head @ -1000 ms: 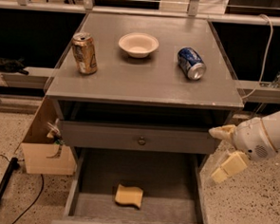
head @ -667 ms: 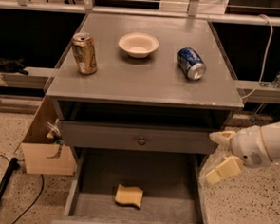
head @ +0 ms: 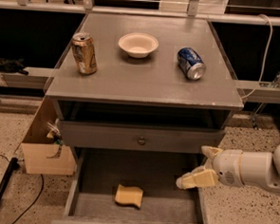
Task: Pick sponge from middle drawer and place on counter
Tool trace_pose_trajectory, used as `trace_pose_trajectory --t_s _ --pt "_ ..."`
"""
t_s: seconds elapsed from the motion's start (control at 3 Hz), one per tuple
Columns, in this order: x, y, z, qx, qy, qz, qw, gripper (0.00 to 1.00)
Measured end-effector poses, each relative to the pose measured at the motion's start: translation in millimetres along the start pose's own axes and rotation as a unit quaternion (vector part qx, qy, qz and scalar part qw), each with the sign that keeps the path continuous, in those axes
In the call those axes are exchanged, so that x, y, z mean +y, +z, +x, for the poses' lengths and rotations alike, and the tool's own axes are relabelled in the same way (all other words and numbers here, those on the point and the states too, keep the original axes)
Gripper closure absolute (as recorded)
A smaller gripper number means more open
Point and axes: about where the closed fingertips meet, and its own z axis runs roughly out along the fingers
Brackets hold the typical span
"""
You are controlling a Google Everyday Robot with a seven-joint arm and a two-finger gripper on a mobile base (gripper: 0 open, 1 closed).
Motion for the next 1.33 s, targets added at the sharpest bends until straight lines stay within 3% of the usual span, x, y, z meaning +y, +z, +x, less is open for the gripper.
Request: trace_pose_trajectory --t_s 0.33,0.67,1.33 --pt "-18 18 1 -0.006 0.003 0.058 0.9983 0.00" --pt "-18 18 1 -0.006 0.003 0.058 0.9983 0.00" --pt "2 72 69 -0.048 0.003 0.059 0.9971 0.00"
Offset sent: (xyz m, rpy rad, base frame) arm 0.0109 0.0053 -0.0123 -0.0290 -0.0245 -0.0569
